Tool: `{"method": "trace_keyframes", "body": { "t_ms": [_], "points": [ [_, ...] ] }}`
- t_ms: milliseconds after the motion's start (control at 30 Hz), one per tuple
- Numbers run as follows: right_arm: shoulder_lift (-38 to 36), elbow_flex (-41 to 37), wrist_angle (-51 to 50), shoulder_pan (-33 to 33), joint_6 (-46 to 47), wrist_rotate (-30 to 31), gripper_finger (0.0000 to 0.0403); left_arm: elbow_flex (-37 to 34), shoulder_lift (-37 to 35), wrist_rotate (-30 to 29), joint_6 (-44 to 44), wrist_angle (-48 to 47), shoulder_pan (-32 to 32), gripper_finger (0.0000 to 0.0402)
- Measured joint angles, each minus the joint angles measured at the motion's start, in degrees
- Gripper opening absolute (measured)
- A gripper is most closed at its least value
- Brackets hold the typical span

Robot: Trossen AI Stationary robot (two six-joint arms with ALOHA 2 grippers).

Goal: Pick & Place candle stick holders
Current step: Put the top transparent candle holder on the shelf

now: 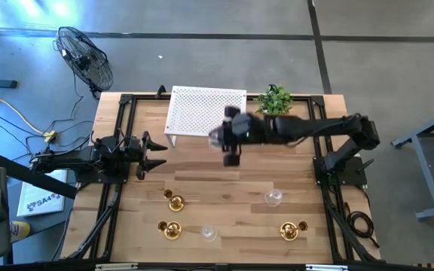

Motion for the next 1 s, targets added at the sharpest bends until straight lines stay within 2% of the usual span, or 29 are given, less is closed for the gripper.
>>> {"method": "trace_keyframes", "body": {
  "t_ms": [267,433,633,767,933,1000],
  "points": [
    [0.0,5.5,-4.5,-12.7,1.3,1.4,0.014,0.0,0.0,1.0,-0.1,0.1,0.0,0.025],
    [0.0,2.3,-1.6,-21.7,6.0,-9.8,0.014,0.0,0.0,1.0,-0.1,0.1,0.0,0.025],
    [0.0,-6.2,8.6,-27.5,8.0,-16.7,0.014,0.0,0.0,1.0,-0.1,0.1,0.0,0.025],
    [0.0,-10.4,15.0,-28.8,8.0,-15.0,0.014,0.0,0.0,1.0,-0.6,0.1,0.0,0.025],
    [0.0,-13.2,15.8,-29.3,7.9,-10.1,0.014,0.0,0.0,1.0,-1.1,0.1,0.0,0.025],
    [0.0,-13.8,15.7,-29.6,7.9,-10.3,0.014,0.0,0.0,1.0,-1.1,0.1,0.0,0.025]
  ]
}}
